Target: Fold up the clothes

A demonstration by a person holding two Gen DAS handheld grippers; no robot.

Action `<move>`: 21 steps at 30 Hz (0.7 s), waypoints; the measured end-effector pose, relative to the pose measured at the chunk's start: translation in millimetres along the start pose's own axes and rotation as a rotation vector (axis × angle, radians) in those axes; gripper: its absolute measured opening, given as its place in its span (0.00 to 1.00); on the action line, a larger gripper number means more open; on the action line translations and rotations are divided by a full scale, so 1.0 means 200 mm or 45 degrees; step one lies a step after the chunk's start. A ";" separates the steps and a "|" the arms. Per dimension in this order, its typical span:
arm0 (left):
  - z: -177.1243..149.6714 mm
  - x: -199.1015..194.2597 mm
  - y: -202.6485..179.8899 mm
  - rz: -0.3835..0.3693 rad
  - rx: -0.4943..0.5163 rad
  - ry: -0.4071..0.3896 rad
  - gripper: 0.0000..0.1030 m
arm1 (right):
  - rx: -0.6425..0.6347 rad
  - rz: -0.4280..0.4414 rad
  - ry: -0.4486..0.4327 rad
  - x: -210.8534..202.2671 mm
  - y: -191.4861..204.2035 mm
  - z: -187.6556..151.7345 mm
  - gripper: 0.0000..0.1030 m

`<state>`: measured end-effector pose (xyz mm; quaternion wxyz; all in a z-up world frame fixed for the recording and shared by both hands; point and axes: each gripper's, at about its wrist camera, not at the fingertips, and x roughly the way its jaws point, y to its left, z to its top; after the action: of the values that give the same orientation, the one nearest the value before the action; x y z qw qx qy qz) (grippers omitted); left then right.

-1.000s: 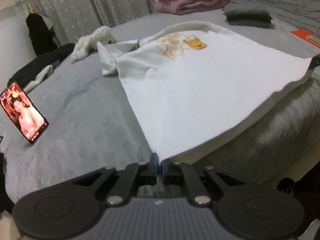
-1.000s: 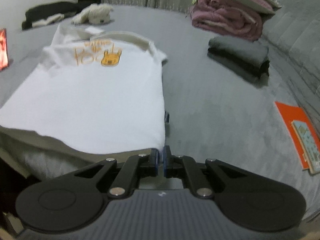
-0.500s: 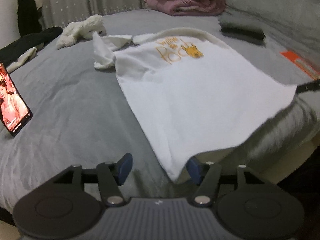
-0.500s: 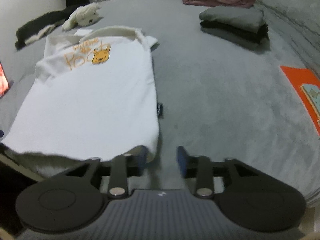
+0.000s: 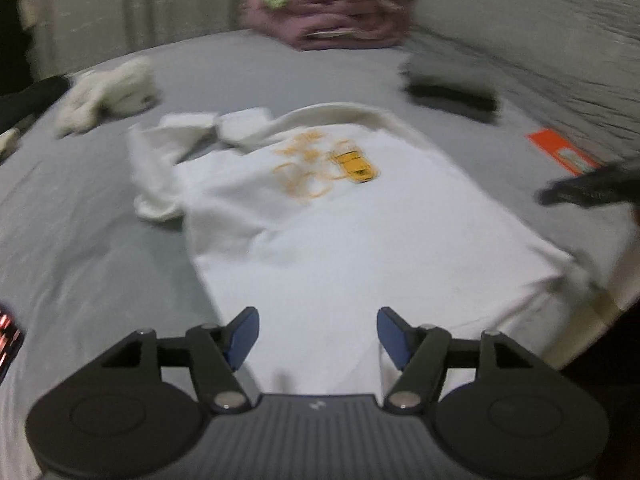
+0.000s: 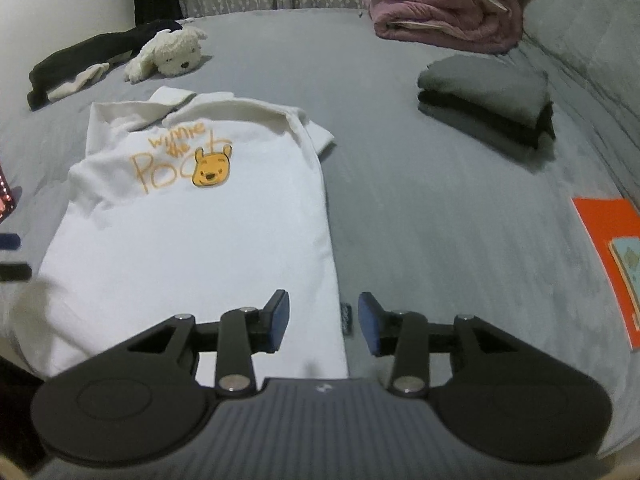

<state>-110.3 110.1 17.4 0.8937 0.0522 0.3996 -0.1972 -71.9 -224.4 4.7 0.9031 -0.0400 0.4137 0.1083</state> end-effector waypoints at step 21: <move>0.29 0.44 0.42 0.172 -0.272 -0.386 0.56 | -0.130 -0.018 0.017 0.26 0.27 0.33 0.51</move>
<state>17.0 144.9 -13.7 0.9554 -0.0465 0.2745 -0.0987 -2.6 -152.9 9.0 0.8978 -0.0895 0.4133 0.1226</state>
